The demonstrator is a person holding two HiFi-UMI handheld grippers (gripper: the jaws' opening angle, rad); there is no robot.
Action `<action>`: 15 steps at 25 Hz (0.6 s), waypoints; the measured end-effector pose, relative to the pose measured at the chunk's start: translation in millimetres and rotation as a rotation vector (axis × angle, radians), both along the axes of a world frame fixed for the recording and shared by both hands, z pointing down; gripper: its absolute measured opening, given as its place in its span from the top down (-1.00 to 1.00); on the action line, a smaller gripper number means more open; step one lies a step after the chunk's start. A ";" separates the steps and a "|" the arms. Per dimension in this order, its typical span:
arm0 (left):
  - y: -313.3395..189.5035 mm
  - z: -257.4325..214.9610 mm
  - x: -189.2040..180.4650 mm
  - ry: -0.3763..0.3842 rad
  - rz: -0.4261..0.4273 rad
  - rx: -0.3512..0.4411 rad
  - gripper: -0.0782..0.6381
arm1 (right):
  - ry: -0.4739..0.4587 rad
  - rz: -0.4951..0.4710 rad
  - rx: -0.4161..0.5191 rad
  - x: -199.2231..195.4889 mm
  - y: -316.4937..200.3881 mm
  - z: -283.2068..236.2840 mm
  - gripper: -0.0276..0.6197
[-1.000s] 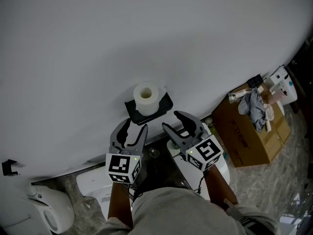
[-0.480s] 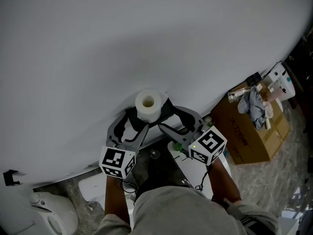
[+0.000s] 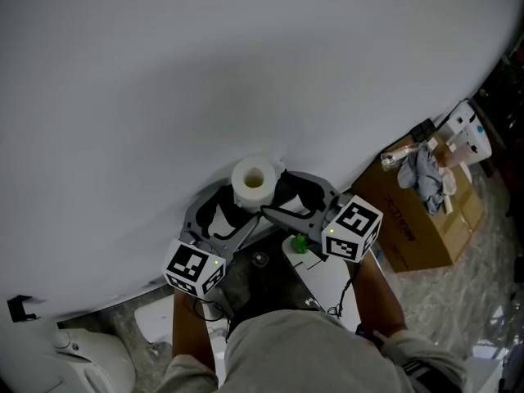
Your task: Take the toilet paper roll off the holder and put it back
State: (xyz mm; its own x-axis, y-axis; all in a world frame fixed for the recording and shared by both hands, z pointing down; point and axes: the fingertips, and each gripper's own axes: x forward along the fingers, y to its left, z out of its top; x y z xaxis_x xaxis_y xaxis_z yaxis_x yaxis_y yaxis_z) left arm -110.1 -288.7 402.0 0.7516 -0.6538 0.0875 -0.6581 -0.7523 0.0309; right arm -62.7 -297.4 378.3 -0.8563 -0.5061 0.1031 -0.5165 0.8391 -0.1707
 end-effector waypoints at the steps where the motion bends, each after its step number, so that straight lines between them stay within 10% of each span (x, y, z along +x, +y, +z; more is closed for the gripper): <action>1: -1.1 -0.4 1.9 0.000 0.008 0.001 -0.16 | -0.003 -0.005 -0.009 -1.4 -1.2 0.2 -0.04; 15: -18.7 11.1 14.0 -0.100 -0.004 0.015 -0.24 | 0.060 -0.001 -0.021 -21.0 -12.7 10.6 -0.09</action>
